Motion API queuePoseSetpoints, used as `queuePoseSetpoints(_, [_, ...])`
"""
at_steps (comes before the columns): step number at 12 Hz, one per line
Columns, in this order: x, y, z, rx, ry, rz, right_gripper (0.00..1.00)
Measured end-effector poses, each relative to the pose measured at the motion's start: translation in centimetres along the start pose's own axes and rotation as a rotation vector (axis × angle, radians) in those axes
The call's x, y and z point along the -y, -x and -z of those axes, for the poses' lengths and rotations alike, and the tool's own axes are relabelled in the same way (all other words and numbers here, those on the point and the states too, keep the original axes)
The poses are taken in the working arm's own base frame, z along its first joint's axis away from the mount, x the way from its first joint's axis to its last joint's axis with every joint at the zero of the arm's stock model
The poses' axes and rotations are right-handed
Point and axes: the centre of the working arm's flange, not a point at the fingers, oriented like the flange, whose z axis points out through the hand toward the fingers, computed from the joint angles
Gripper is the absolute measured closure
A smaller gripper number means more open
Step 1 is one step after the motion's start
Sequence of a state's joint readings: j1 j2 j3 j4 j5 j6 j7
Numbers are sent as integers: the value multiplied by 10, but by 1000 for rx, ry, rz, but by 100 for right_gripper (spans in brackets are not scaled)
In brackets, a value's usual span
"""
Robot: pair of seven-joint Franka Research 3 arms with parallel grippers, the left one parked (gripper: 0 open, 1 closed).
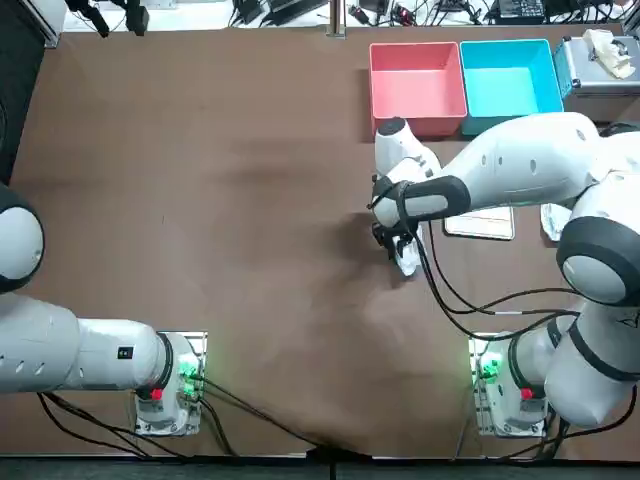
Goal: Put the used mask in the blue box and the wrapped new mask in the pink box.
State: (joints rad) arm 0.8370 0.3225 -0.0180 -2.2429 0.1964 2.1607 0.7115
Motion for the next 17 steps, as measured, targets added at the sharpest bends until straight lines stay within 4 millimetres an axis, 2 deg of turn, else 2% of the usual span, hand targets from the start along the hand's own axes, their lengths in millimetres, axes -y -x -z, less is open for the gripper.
queuePoseSetpoints(1, [2, 1, 0, -1, 0, -18, 92])
queuePoseSetpoints(2, [4, 1, 4, -6, -5, -38, 98])
queuePoseSetpoints(4, [11, -1, 23, 0, -7, -74, 98])
queuePoseSetpoints(5, [15, -3, 39, 10, -5, -95, 98])
queuePoseSetpoints(6, [19, -9, 87, 32, -4, -137, 98])
queuePoseSetpoints(9, [0, -29, 163, 52, -36, -180, 98])
queuePoseSetpoints(11, [-29, -47, 208, 64, -62, -222, 98])
queuePoseSetpoints(13, [-72, -72, 249, 64, -106, -256, 98])
queuePoseSetpoints(15, [-121, -100, 279, 31, -146, -290, 98])
queuePoseSetpoints(17, [-168, -123, 298, -20, -151, -318, 98])
